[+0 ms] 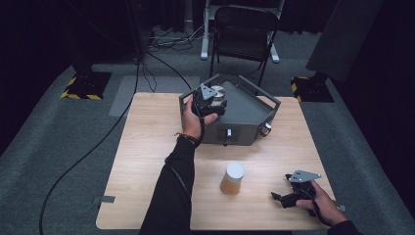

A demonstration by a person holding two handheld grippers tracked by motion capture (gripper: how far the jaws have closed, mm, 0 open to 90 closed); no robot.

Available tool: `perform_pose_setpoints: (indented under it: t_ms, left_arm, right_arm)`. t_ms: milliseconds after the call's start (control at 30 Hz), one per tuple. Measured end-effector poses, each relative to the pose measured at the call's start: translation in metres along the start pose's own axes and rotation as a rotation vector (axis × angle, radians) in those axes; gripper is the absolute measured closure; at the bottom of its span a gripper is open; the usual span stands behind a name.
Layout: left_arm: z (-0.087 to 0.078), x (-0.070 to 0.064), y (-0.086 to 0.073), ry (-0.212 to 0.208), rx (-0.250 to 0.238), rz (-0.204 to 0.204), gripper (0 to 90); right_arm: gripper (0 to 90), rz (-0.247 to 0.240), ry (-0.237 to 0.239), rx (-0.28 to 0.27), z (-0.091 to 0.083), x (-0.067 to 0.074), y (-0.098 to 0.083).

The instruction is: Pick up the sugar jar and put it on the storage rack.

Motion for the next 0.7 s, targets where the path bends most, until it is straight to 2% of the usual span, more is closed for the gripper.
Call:
perform_pose_setpoints:
  t_ms: [33, 133, 300, 467, 600, 700]
  left_arm:
    - [0.001, 0.0, -0.001, 0.006, 0.007, 0.008, 30.4]
    - [0.002, 0.002, -0.004, 0.002, 0.005, -0.011, 30.4]
    - [0.004, 0.003, -0.008, 0.002, 0.019, -0.014, 30.4]
    - [0.003, 0.007, -0.011, -0.009, 0.006, -0.048, 30.3]
    - [0.003, 0.007, -0.012, -0.005, -0.002, -0.046, 30.0]
    - [-0.001, 0.008, -0.01, 0.004, -0.031, -0.061, 25.0]
  right_arm:
    - [0.0, 0.001, 0.0, 0.0, 0.0, 0.0, 0.0]
    - [0.0, 0.0, 0.0, 0.0, 0.0, 0.0, 0.0]
    - [0.0, 0.0, 0.0, 0.0, 0.0, 0.0, 0.0]
    - [0.0, 0.0, 0.0, 0.0, 0.0, 0.0, 0.0]
    - [0.0, 0.0, 0.0, 0.0, 0.0, 0.0, 0.0]
    - [0.0, -0.001, 0.0, 0.0, 0.0, 0.0, 0.0]
Point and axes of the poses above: each handheld gripper's, and its own axes: z roughly forward along the jaws, y roughly out of its top, x roughly to its left, the point moved 10 cm from there along z, roughly forward along the jaws, and after that the axes turned 1 degree about y, right-handed, at the moved point
